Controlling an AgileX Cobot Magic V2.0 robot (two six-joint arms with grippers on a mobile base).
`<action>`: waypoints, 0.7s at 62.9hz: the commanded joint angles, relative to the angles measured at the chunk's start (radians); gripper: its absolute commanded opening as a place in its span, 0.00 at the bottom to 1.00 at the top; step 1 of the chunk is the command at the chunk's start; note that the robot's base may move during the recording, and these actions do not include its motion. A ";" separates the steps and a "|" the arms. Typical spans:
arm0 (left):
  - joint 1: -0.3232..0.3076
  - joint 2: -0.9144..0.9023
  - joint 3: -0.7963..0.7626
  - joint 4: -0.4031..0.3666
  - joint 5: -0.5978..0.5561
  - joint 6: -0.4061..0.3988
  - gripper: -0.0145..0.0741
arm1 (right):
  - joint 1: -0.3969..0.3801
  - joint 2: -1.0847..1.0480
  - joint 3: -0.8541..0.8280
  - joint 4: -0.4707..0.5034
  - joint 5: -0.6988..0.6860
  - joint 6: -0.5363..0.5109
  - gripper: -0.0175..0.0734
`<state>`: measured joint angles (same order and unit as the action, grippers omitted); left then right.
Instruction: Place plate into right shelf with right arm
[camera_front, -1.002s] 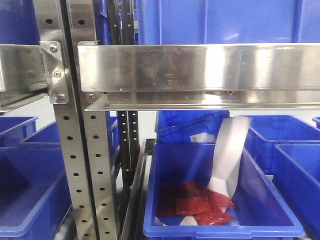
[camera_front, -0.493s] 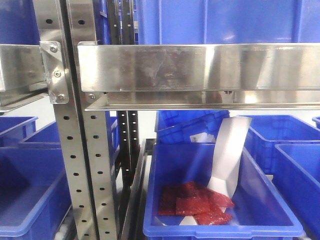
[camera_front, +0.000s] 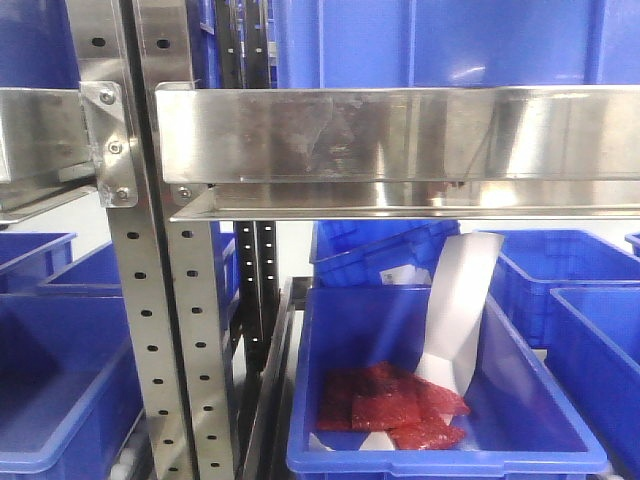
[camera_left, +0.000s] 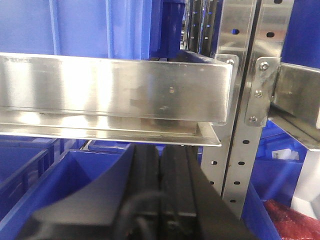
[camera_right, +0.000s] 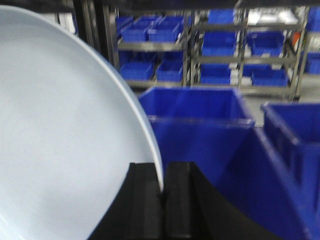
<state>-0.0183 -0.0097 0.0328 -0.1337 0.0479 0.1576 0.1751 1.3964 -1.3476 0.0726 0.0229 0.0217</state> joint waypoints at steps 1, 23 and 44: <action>-0.002 -0.010 0.010 -0.008 -0.090 -0.007 0.02 | 0.002 -0.007 -0.046 0.005 -0.123 0.005 0.44; -0.002 -0.010 0.010 -0.008 -0.090 -0.007 0.02 | -0.001 0.022 -0.048 0.009 -0.121 0.005 0.73; -0.002 -0.010 0.010 -0.008 -0.090 -0.007 0.02 | -0.097 -0.096 -0.047 0.009 0.117 0.005 0.24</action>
<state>-0.0183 -0.0097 0.0328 -0.1337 0.0479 0.1576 0.0981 1.3745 -1.3599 0.0764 0.1344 0.0217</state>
